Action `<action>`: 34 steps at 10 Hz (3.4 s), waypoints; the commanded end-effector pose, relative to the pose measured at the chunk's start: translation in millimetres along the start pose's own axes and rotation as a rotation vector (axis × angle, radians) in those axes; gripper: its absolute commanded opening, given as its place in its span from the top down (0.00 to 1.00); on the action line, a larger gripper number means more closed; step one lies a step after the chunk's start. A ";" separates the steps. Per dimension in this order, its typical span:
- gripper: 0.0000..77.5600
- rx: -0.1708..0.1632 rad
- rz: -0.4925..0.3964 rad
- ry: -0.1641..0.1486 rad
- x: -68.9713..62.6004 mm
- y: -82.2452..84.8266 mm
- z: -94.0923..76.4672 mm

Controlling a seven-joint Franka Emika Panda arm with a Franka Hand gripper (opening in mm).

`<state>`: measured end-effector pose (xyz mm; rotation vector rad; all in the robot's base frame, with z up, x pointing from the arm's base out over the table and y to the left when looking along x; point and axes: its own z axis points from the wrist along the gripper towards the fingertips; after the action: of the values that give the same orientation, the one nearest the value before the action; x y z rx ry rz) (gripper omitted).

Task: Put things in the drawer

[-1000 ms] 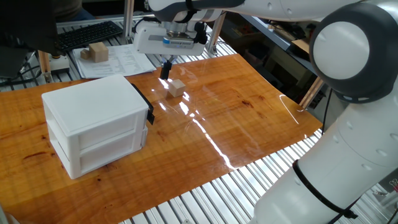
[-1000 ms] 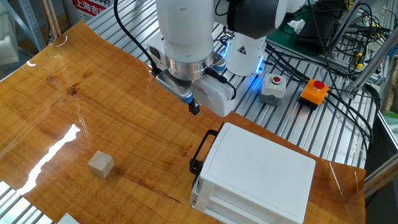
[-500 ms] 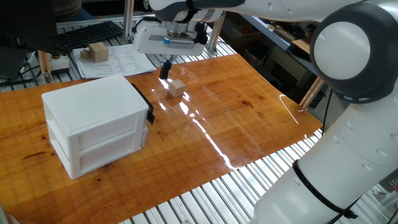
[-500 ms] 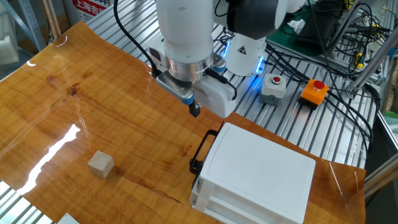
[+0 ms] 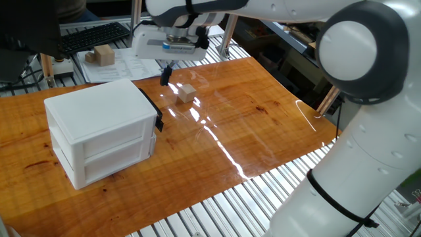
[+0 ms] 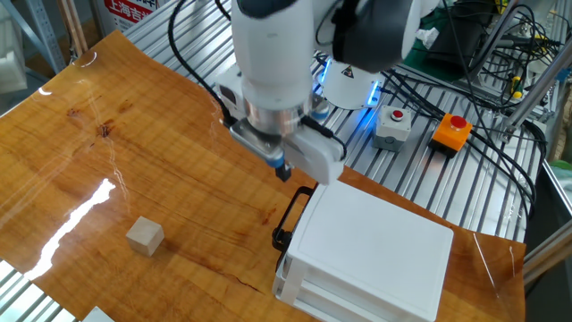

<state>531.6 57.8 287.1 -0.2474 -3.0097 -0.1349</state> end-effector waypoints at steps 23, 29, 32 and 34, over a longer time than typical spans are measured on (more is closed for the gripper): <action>0.00 0.085 -0.091 -0.004 -34.1 10.6 36.8; 0.00 0.084 -0.094 -0.004 -34.9 6.3 35.0; 0.00 0.084 -0.104 -0.003 -37.6 3.1 37.2; 0.00 0.082 -0.106 -0.003 -38.0 1.9 41.5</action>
<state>564.0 58.6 244.1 -0.0819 -3.0188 -0.0171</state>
